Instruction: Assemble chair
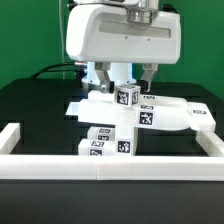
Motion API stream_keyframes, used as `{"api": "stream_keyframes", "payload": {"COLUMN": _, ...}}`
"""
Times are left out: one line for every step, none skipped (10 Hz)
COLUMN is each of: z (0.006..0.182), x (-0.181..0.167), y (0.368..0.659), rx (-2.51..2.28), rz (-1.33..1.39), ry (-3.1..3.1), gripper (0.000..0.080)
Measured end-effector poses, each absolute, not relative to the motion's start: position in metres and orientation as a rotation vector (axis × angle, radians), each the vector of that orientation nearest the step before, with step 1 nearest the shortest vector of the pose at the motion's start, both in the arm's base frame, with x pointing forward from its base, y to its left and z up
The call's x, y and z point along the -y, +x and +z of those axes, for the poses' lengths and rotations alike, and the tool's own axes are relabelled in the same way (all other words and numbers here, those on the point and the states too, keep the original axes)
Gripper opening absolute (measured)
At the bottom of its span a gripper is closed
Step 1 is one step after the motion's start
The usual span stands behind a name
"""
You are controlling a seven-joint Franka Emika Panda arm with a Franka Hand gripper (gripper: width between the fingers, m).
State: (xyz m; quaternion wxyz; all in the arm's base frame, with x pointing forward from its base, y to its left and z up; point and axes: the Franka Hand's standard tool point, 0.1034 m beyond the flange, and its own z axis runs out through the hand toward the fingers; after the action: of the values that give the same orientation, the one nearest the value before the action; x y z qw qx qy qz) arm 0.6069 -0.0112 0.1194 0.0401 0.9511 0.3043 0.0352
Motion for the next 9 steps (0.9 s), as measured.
{"api": "stream_keyframes", "payload": {"z": 0.1191, "x": 0.0122, "y": 0.6067, "rx": -0.930, "rz": 0.107, "ry": 2.915, "gripper": 0.0383}}
{"api": "stream_keyframes", "payload": {"z": 0.1190, "x": 0.0125, "y": 0.6067, "rx": -0.929, "rz": 0.106, "ry": 2.915, "gripper": 0.0285}}
{"api": "stream_keyframes", "payload": {"z": 0.1190, "x": 0.0126, "y": 0.6067, "rx": -0.919, "rz": 0.107, "ry": 2.918, "gripper": 0.0285}}
{"api": "stream_keyframes", "payload": {"z": 0.1190, "x": 0.0128, "y": 0.6066, "rx": -0.883, "rz": 0.108, "ry": 2.930, "gripper": 0.0285}}
{"api": "stream_keyframes", "payload": {"z": 0.1190, "x": 0.0130, "y": 0.6066, "rx": -0.880, "rz": 0.108, "ry": 2.931, "gripper": 0.0285}}
{"api": "stream_keyframes", "payload": {"z": 0.1189, "x": 0.0139, "y": 0.6065, "rx": -0.770, "rz": 0.112, "ry": 2.965, "gripper": 0.0285}}
{"api": "stream_keyframes", "payload": {"z": 0.1189, "x": 0.0174, "y": 0.6063, "rx": -0.643, "rz": 0.116, "ry": 2.997, "gripper": 0.0285}}
{"api": "stream_keyframes", "payload": {"z": 0.1187, "x": 0.0181, "y": 0.6060, "rx": -0.505, "rz": 0.121, "ry": 3.027, "gripper": 0.0285}}
{"api": "stream_keyframes", "payload": {"z": 0.1185, "x": 0.0178, "y": 0.6059, "rx": -0.373, "rz": 0.126, "ry": 3.051, "gripper": 0.0285}}
